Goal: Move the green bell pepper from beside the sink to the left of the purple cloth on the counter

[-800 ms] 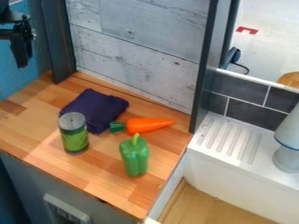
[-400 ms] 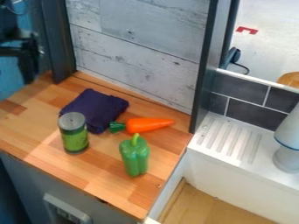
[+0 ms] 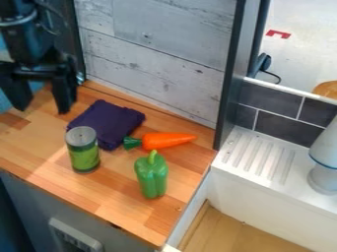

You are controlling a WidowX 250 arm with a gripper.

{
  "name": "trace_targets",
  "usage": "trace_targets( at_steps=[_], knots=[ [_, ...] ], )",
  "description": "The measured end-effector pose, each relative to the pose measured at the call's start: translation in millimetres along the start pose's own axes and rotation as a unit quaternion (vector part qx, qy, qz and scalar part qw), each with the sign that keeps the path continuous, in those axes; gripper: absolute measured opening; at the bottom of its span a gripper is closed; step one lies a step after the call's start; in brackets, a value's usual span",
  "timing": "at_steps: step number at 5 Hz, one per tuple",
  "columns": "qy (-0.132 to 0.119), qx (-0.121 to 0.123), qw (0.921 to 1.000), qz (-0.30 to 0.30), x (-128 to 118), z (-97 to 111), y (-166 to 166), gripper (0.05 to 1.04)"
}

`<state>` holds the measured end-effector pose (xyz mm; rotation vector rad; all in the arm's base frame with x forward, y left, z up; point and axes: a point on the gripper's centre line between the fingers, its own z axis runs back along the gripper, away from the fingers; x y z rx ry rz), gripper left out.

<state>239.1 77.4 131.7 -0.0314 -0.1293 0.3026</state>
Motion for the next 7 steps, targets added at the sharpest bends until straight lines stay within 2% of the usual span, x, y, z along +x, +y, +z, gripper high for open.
trace_targets(
  at_steps=[3,6,7],
  knots=[
    [-0.002,-0.023,0.9978,-0.062,-13,-23,-61,1.003],
    [0.011,-0.016,0.9971,-0.073,-8,-59,-86,1.003],
    [0.001,-0.015,0.9975,-0.070,-2,-68,-89,1.003]
  ],
)
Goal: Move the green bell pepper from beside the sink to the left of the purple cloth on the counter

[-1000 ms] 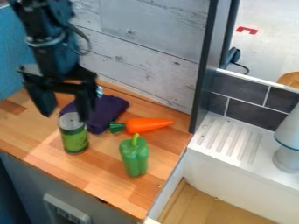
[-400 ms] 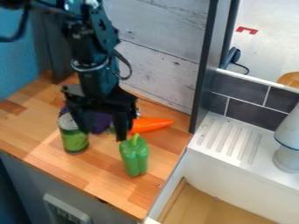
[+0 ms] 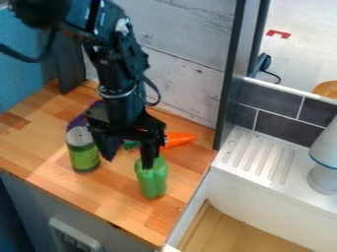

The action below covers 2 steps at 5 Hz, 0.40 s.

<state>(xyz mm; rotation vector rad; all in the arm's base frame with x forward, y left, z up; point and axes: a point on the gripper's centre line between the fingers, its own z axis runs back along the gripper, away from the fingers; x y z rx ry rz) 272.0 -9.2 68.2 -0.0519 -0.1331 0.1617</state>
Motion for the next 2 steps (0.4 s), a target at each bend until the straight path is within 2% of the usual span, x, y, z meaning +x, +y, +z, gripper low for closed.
trace_targets(
  at_steps=[1,2],
  knots=[
    [-0.023,-0.008,0.9997,-0.009,8.8,-5.1,-2.7,1.003],
    [-0.028,0.002,0.9996,-0.005,16.9,-14.4,-0.1,1.003]
  ],
)
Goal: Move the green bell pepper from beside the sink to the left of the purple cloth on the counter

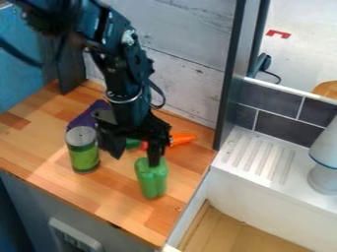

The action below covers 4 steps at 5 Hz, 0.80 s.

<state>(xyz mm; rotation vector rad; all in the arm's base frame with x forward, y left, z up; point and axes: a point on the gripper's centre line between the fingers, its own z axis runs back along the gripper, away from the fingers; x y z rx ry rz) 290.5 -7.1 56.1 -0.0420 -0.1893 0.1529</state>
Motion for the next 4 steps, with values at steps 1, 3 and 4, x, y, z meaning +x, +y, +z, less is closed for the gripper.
trace_targets(
  at_steps=[1,3,4],
  knots=[
    [-0.003,0.008,1.0000,0.000,11,-10,-3,1.003],
    [0.001,0.009,1.0000,0.001,17,-18,-15,0.943],
    [0.002,0.007,1.0000,-0.005,16,-18,-19,0.722]
  ],
)
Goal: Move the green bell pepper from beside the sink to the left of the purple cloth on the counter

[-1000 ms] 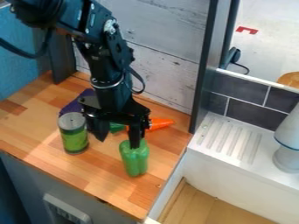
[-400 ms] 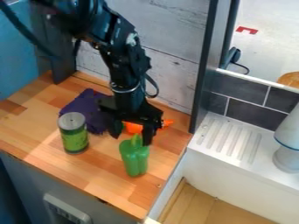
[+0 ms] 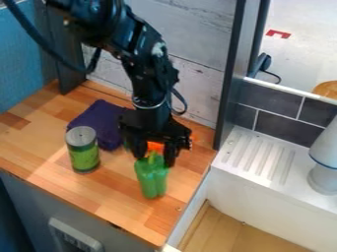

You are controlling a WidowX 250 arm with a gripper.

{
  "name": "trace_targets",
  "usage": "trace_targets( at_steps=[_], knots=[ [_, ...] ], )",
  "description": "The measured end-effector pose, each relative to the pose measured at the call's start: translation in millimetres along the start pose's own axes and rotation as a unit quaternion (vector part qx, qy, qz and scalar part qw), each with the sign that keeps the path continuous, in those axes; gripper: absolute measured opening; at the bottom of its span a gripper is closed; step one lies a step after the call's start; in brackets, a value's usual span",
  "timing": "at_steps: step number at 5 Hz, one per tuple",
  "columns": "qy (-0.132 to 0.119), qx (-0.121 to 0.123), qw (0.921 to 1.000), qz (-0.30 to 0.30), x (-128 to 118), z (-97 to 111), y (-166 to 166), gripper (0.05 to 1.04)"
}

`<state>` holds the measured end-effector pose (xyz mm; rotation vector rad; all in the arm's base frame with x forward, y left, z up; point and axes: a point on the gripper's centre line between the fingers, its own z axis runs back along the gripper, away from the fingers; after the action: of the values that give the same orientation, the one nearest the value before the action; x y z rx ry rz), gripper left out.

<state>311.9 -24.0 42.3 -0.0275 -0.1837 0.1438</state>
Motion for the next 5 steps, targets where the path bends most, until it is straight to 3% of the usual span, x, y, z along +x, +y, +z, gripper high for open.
trace_targets(
  at_steps=[2,3,5],
  knots=[
    [0.002,0.000,1.0000,-0.002,-9,5,2,0.247],
    [-0.014,0.005,0.9998,-0.010,-9,15,7,0.128],
    [-0.036,-0.014,0.9989,0.028,0,45,33,0.098]
  ],
)
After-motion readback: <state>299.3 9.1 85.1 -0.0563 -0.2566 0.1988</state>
